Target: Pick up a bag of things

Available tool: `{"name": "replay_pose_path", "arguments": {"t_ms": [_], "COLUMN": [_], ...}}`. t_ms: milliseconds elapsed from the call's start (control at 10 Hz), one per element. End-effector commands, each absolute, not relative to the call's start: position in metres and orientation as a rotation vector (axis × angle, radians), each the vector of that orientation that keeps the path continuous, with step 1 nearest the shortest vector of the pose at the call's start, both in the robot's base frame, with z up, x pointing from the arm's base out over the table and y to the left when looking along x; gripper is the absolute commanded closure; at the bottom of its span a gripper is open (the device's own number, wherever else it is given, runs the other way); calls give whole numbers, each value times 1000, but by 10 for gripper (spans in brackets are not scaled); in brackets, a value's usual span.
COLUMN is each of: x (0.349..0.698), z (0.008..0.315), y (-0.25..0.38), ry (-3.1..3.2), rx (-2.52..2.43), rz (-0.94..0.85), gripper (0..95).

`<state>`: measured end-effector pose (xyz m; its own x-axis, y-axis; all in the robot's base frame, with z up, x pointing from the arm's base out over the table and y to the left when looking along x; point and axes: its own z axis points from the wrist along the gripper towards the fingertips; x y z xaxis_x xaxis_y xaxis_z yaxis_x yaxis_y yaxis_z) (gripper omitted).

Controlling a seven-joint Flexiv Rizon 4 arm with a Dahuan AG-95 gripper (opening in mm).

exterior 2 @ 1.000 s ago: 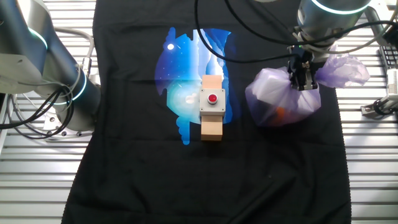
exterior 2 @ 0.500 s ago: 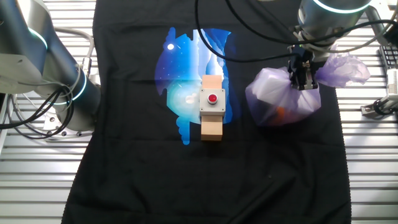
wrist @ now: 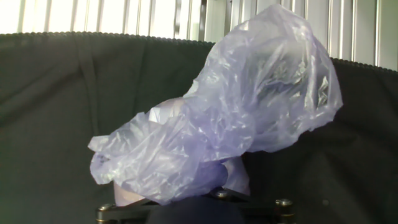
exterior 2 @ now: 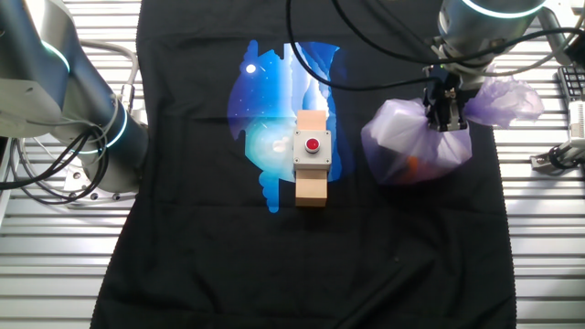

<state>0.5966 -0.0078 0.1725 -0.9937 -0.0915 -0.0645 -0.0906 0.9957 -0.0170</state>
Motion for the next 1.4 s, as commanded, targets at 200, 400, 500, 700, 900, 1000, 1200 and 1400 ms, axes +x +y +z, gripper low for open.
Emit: {"name": "replay_pose_path", "arguments": {"t_ms": [200,400,500,700,900,1000,1200,1400], "x": [596,596,596,596,596,596,597,597], "z": [174,175,175,176,177,178,179,181], "y": [-7,-7,-7,-7,-6,-6,-6,-6], "ry": [3075,3076,3076,3077,3077,3078,3082,3086], "rx": [-132,-129,-128,-124,-121,-117,-113,-112], "rz": [-22,-22,-22,-21,-21,-20,-19,-17], "gripper": [950,950,950,950,950,950,950,950]}}
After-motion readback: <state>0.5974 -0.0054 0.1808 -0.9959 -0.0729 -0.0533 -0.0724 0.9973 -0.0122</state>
